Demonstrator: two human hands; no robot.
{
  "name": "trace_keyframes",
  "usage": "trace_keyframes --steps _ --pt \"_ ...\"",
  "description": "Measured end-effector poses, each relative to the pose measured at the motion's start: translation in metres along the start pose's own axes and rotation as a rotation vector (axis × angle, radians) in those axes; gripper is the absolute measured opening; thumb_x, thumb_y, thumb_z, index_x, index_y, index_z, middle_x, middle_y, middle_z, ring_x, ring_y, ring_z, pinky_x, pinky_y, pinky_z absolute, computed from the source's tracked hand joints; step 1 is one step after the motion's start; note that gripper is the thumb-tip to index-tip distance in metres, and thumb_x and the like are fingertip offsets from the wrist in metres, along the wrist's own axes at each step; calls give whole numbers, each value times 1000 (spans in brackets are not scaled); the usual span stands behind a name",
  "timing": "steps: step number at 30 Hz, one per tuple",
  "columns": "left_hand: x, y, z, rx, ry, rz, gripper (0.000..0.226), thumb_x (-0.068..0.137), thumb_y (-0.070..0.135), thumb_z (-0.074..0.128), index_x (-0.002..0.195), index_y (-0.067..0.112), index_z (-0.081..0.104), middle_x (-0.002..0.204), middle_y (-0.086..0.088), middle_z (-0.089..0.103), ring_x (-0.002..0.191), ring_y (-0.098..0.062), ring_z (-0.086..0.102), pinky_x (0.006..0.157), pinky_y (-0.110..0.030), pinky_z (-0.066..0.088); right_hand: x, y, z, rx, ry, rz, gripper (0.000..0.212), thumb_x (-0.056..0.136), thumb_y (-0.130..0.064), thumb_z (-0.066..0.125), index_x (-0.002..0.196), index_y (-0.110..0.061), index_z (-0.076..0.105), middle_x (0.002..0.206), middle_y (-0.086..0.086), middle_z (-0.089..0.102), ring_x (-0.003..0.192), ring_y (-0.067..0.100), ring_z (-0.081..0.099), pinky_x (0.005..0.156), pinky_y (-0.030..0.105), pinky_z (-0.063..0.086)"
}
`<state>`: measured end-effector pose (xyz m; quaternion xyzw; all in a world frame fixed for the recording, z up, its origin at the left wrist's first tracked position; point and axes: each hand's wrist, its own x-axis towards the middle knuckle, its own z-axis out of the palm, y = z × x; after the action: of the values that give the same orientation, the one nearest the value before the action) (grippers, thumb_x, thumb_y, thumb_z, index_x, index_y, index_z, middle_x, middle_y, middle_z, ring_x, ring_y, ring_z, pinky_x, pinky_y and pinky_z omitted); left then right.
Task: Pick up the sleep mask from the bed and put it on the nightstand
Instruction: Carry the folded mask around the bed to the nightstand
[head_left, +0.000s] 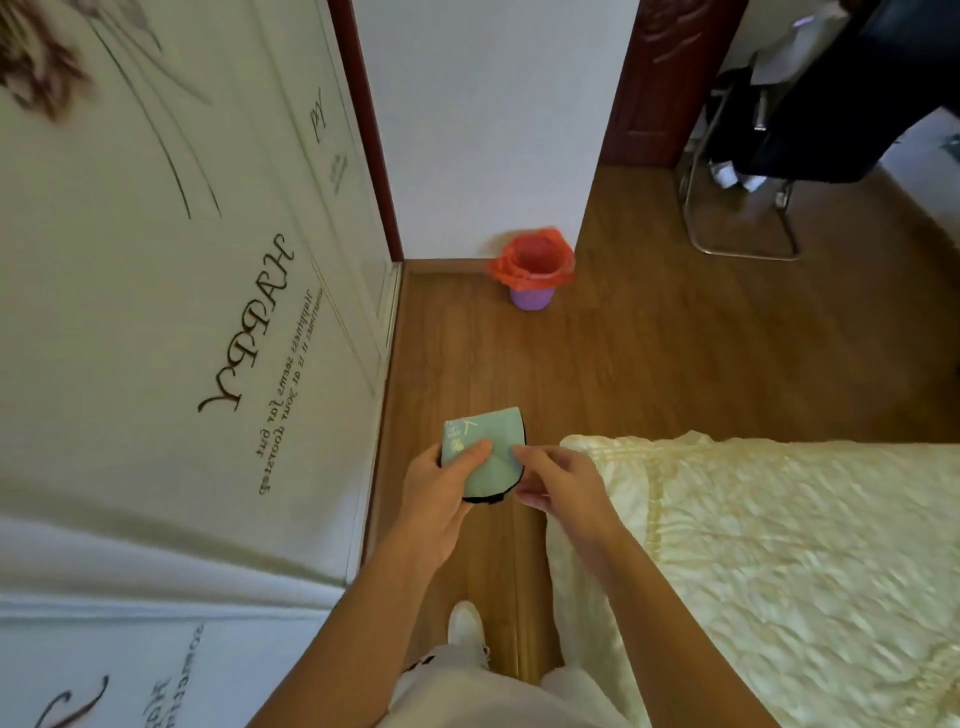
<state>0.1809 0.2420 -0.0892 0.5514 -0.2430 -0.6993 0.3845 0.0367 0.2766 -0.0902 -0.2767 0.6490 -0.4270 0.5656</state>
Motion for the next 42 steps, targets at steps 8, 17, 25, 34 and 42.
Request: trace_keyframes --steps 8,17,25,34,42 --pt "74 60 -1 -25 17 -15 34 85 13 72 117 9 62 110 -14 71 101 -28 68 69 -36 59 82 -47 33 9 -29 13 30 91 -33 70 107 -8 72 101 10 78 95 25 75 84 35 63" --pt "177 105 30 -15 44 -8 39 86 14 71 122 5 61 113 -16 70 103 -30 68 72 -37 59 197 -89 35 16 -69 28 22 90 -32 71 99 -12 74 101 13 79 99 32 75 92 44 61" --pt "301 172 124 47 40 -4 39 85 14 72 122 6 62 112 -15 71 102 -29 68 74 -37 59 332 -172 -16 99 -72 -26 23 92 -29 69 102 -9 73 103 13 78 97 28 75 87 39 61" --pt "396 215 258 156 -100 -26 35 87 14 70 120 8 63 112 -15 71 102 -29 68 70 -35 58 427 -237 -105 177 56 -17 22 92 -30 70 103 -11 72 99 8 79 90 20 77 80 34 63" --pt "459 221 366 271 -233 -105 40 85 12 71 123 4 62 114 -19 70 103 -32 68 72 -38 59 472 -265 -188 273 245 7 27 92 -31 70 105 -9 72 100 11 78 88 21 76 73 26 59"
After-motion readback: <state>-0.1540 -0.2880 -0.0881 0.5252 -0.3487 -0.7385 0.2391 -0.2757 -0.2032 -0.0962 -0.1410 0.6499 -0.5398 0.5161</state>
